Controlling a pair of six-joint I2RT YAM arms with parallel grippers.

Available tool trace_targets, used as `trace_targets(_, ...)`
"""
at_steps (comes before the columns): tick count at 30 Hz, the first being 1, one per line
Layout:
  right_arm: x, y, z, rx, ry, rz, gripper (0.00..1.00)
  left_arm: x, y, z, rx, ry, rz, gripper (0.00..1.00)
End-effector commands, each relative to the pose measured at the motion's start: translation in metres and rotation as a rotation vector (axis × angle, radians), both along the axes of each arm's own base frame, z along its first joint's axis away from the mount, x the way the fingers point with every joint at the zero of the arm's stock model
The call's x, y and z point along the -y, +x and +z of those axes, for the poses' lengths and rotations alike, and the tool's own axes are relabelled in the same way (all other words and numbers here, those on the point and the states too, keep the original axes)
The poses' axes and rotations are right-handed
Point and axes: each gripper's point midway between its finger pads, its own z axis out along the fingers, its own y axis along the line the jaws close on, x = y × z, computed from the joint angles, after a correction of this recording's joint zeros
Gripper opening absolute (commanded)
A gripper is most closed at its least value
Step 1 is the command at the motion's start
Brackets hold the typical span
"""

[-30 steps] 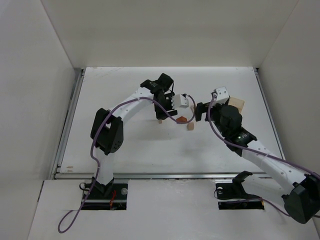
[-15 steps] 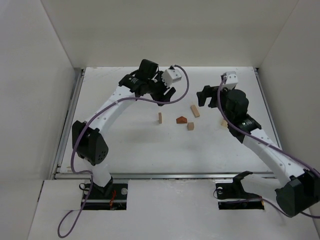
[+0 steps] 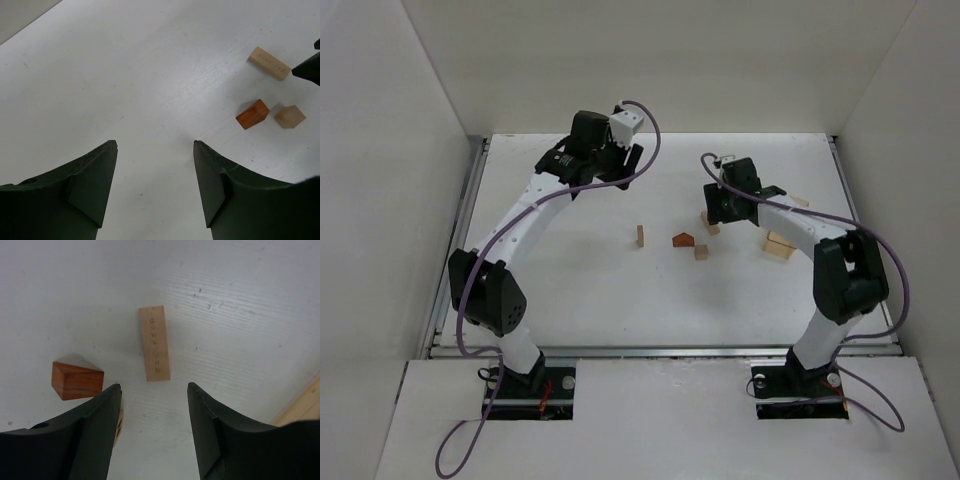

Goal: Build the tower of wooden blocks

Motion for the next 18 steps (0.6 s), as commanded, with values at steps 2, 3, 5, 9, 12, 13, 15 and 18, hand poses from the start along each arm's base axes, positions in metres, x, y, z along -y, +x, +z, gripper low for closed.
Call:
trace_targets(2, -0.002, 0.005, -0.019, -0.103, -0.043, 0.031, 0.63, -0.012, 0.000, 0.019, 0.059, -0.008, 0.027, 0.59)
trace_targets(3, -0.003, 0.011, -0.021, -0.101, -0.051, 0.024, 0.65, -0.013, -0.001, 0.017, 0.055, 0.003, 0.021, 0.59)
trace_targets(5, -0.002, 0.011, -0.036, -0.140, -0.064, 0.024, 0.68, -0.014, -0.004, 0.011, 0.040, 0.019, 0.016, 0.59)
trace_targets(9, -0.002, 0.015, -0.052, -0.164, -0.080, 0.019, 0.68, -0.013, -0.007, 0.006, 0.027, 0.028, -0.014, 0.59)
trace_targets(12, 0.006, 0.016, -0.061, -0.185, -0.126, -0.009, 0.68, -0.013, -0.007, 0.006, 0.027, 0.028, -0.015, 0.59)
trace_targets(13, 0.008, 0.016, -0.068, -0.199, -0.139, -0.015, 0.68, -0.013, -0.007, 0.006, 0.027, 0.028, -0.015, 0.59)
trace_targets(15, 0.010, 0.016, -0.073, -0.206, -0.150, -0.020, 0.61, -0.012, -0.006, 0.008, 0.042, 0.031, -0.020, 0.59)
trace_targets(18, 0.006, 0.017, -0.073, -0.208, -0.139, -0.012, 0.46, -0.011, -0.005, 0.004, 0.036, 0.036, -0.033, 0.59)
